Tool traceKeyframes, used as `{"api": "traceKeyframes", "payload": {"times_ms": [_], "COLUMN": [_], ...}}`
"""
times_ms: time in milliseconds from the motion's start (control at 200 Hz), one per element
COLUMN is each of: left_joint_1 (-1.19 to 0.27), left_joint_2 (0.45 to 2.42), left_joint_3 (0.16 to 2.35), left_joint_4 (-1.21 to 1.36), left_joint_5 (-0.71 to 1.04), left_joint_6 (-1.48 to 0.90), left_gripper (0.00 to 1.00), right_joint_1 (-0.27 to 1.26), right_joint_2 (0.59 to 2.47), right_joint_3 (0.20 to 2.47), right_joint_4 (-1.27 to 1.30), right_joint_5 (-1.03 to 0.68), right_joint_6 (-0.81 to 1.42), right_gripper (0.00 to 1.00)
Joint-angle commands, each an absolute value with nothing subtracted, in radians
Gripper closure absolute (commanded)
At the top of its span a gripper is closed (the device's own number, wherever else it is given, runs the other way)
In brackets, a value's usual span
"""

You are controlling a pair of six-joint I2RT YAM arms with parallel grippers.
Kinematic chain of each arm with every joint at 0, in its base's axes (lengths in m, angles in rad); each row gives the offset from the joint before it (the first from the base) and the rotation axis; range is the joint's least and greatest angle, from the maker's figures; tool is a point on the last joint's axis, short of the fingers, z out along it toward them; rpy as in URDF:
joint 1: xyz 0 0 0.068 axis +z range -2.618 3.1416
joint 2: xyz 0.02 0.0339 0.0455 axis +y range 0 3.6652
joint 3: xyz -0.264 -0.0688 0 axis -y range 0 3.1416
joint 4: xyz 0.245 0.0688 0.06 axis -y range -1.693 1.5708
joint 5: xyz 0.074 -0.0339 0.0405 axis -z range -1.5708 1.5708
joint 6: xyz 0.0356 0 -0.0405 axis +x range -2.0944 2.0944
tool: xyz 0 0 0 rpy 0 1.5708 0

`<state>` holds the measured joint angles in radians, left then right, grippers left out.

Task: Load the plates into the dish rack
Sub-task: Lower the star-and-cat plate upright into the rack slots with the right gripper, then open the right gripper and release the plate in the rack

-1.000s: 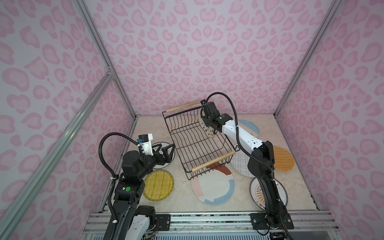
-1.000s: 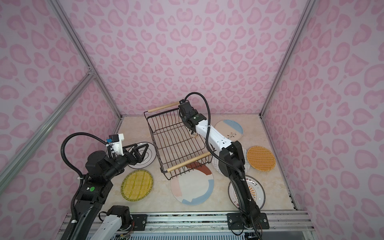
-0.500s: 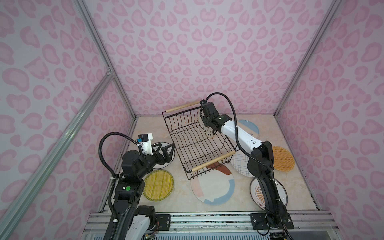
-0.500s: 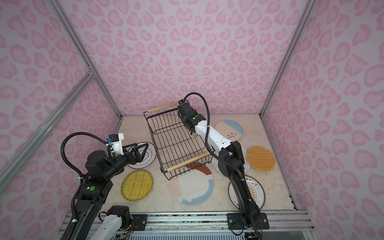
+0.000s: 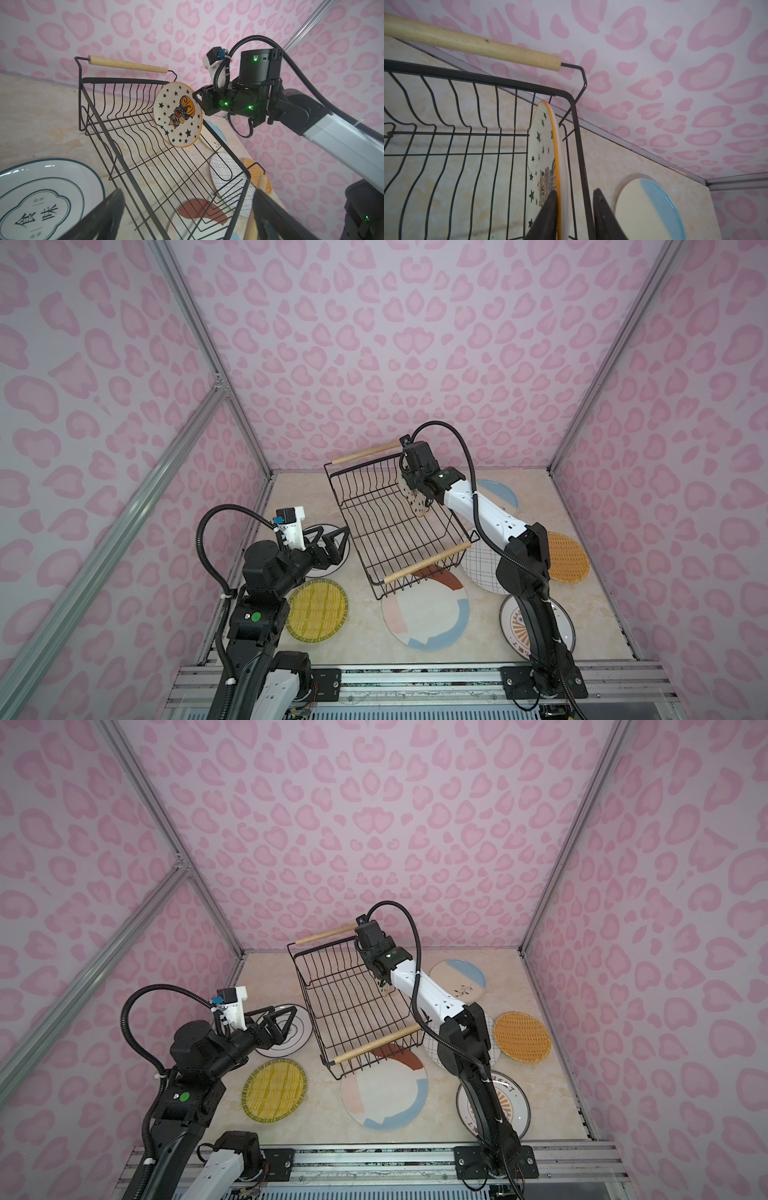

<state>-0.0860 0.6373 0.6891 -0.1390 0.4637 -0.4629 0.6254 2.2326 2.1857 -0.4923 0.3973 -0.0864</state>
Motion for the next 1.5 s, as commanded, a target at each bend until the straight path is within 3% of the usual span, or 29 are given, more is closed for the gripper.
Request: {"api": "traceKeyframes", "payload": {"times_ms": [0,280,400,915,1245,1340,1495], "left_joint_1": [-0.083,-0.083,-0.080,-0.078,-0.072,-0.072,-0.071], "left_joint_2": [0.637,0.635,0.635,0.641,0.647,0.647,0.647], "left_joint_3": [0.688,0.685,0.686,0.684,0.684,0.684,0.683], "left_joint_4": [-0.100,-0.097,-0.097,-0.095,-0.095,-0.094,-0.092], "left_joint_5": [0.472,0.472,0.472,0.472,0.474,0.476,0.478], "left_joint_6": [-0.465,-0.468,-0.468,-0.472,-0.476,-0.477,-0.479], "left_gripper": [0.02,0.03,0.03,0.02,0.02,0.03,0.02], "right_joint_1": [0.625,0.624,0.626,0.633,0.643,0.653,0.657], "right_joint_2": [2.224,2.220,2.214,2.173,2.035,1.999,2.061], "right_joint_3": [2.189,2.216,2.221,2.218,2.071,2.006,2.052], "right_joint_4": [-0.474,-0.503,-0.517,-0.543,-0.489,-0.446,-0.492], "right_joint_5": [0.418,0.408,0.395,0.332,0.275,0.270,0.282], "right_joint_6": [-0.077,-0.060,-0.048,-0.009,0.031,0.025,0.028], "right_gripper": [0.67,0.65,0.59,0.48,0.26,0.15,0.07]}}
